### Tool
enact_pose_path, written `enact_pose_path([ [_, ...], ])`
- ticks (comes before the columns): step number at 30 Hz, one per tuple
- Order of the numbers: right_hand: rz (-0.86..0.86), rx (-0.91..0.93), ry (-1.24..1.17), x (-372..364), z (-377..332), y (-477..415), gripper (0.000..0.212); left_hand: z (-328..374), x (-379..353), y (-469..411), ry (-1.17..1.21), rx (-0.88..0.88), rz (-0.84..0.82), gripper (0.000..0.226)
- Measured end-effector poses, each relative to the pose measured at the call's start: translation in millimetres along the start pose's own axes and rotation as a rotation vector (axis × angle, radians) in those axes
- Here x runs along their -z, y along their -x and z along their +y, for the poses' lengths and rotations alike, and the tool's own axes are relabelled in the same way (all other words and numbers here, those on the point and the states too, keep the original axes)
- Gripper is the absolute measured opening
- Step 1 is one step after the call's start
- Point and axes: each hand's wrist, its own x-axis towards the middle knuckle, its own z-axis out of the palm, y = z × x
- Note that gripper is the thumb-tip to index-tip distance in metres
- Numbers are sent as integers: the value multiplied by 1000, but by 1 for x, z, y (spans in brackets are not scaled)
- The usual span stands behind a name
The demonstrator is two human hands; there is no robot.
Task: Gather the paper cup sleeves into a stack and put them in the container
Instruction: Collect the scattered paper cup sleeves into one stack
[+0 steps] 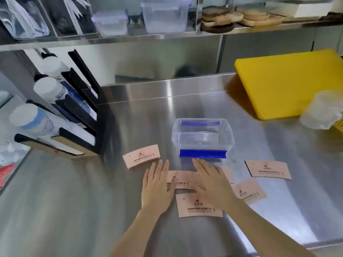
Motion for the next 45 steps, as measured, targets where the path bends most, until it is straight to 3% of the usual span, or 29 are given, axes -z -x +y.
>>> enact_pose_path([
  [4,-168,17,-23,-14,2,-2,67,-11,-7,-7,-25,-28,-115,57],
  [8,-187,16,-58,-19,-2,-12,65,-17,-2,-14,-18,-78,-177,58],
  [14,-173,-8,-171,-10,-7,-24,64,-14,7,-21,82,-76,-139,60],
  [19,-31,47,-176,3,-11,-23,34,-14,20,-15,388,-60,-20,21],
  [22,56,-58,-332,18,-9,-17,27,-21,27,-10,448,-56,13,15],
  [24,-42,-61,-395,26,-7,-9,32,-25,29,-9,470,-28,41,14],
  [27,-382,109,-131,19,-4,4,58,-28,30,-10,515,36,72,14],
  [30,-474,124,-12,9,-5,13,77,-27,29,-11,547,66,76,14],
  [33,-533,92,-5,10,-11,6,68,-26,29,-11,594,69,61,12],
  [35,-579,55,-52,11,-10,0,39,-27,32,-10,646,70,37,12],
  [37,-560,4,-159,15,-2,-6,13,-29,36,-8,701,71,11,17],
  [42,-295,-120,-339,33,18,-19,28,-30,45,-2,725,20,-138,28],
  [45,-201,-96,-435,38,14,-27,20,-20,40,-2,660,-18,-205,21],
])
